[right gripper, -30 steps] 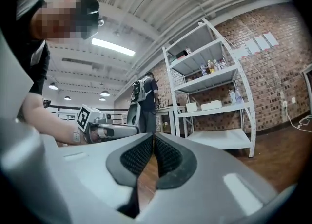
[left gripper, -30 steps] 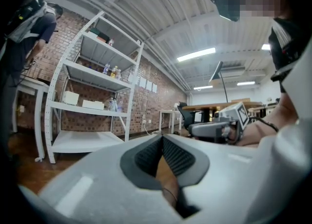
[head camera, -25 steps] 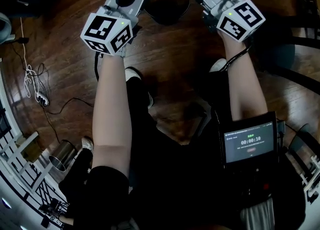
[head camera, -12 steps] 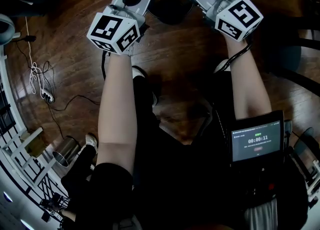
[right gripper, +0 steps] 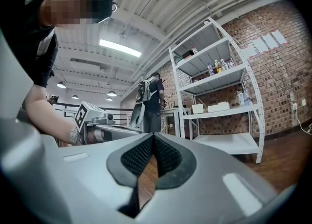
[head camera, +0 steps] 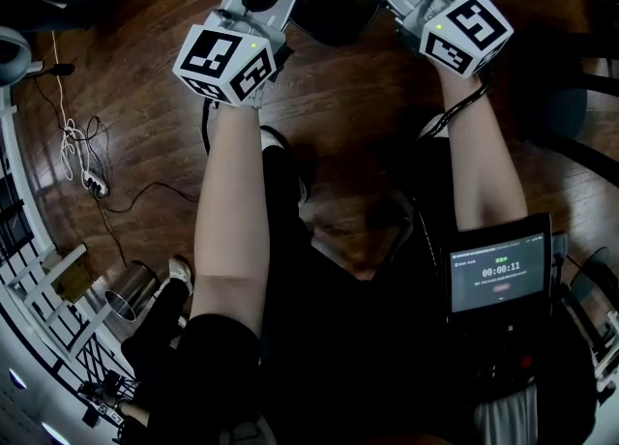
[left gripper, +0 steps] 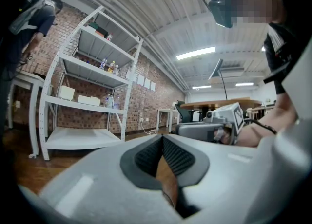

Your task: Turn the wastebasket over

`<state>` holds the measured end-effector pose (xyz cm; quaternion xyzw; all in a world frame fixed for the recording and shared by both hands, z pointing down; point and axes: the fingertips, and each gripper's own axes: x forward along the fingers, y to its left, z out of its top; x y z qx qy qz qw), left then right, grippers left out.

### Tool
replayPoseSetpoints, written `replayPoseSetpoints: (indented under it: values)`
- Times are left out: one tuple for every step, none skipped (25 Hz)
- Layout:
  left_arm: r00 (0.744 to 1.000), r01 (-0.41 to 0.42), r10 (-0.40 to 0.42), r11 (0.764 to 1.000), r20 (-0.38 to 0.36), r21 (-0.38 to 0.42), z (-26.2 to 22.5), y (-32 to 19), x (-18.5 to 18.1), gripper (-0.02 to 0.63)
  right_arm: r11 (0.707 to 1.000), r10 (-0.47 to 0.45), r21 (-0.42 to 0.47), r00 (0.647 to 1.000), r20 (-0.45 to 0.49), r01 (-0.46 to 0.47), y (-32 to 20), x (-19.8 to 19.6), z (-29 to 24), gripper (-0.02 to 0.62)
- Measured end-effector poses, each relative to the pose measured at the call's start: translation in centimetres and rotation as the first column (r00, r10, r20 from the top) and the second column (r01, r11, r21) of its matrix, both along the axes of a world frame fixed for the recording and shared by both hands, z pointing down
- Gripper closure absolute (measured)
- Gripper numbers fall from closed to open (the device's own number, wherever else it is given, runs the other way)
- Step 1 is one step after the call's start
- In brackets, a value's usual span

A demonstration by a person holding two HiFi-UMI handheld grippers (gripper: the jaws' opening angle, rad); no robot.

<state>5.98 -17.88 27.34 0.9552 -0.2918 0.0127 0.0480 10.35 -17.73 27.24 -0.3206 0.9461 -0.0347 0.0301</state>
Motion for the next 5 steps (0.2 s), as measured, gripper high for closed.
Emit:
replayPoseSetpoints:
  values:
    - [1.000, 0.000, 0.000, 1.000, 0.003, -0.001, 0.02, 0.00, -0.07, 0.604, 1.000, -0.002, 0.001, 1.000, -0.002, 0.002, 0.05, -0.13, 0.08, 0.584]
    - [1.000, 0.001, -0.001, 1.000, 0.005, -0.001, 0.02, -0.05, -0.18, 0.604, 1.000, -0.004, 0.002, 1.000, -0.004, 0.004, 0.06, -0.29, 0.15, 0.584]
    - [1.000, 0.002, -0.002, 1.000, 0.007, 0.000, -0.01, -0.13, -0.27, 0.604, 1.000, -0.007, 0.003, 1.000, -0.006, 0.007, 0.04, -0.43, 0.20, 0.584]
    - [1.000, 0.003, -0.003, 1.000, 0.008, 0.001, -0.07, -0.22, -0.33, 0.604, 1.000, -0.010, 0.003, 1.000, -0.008, 0.010, 0.01, -0.54, 0.24, 0.584]
    - [1.000, 0.003, -0.003, 1.000, 0.008, 0.002, -0.13, -0.32, -0.38, 0.604, 1.000, -0.012, 0.004, 1.000, -0.011, 0.012, -0.03, -0.63, 0.28, 0.584]
